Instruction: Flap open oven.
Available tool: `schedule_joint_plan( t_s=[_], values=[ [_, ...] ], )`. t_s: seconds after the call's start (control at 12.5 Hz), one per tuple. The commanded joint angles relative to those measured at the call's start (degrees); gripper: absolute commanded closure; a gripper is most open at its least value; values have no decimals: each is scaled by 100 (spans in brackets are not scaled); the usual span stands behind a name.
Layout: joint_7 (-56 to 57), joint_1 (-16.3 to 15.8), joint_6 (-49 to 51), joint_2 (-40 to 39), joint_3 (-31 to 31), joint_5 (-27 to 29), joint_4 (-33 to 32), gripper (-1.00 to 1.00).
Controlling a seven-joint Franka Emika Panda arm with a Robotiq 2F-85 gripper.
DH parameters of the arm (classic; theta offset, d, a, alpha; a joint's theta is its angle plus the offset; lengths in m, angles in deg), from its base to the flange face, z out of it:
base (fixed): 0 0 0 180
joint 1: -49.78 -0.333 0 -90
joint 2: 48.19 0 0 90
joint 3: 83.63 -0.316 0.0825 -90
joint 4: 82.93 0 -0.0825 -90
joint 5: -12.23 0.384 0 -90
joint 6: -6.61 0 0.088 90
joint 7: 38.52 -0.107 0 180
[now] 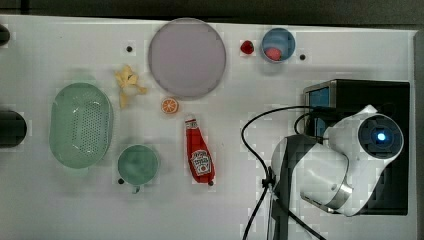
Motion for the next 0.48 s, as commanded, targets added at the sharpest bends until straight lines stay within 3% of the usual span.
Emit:
schedule_joint_plan(
  t_s=[0.08, 0.48],
  values=[
    [-16, -241, -1, -70, -329, -268, -28, 65],
    [-1887, -536, -2, -136, -751, -1546, -264, 65]
  ],
)
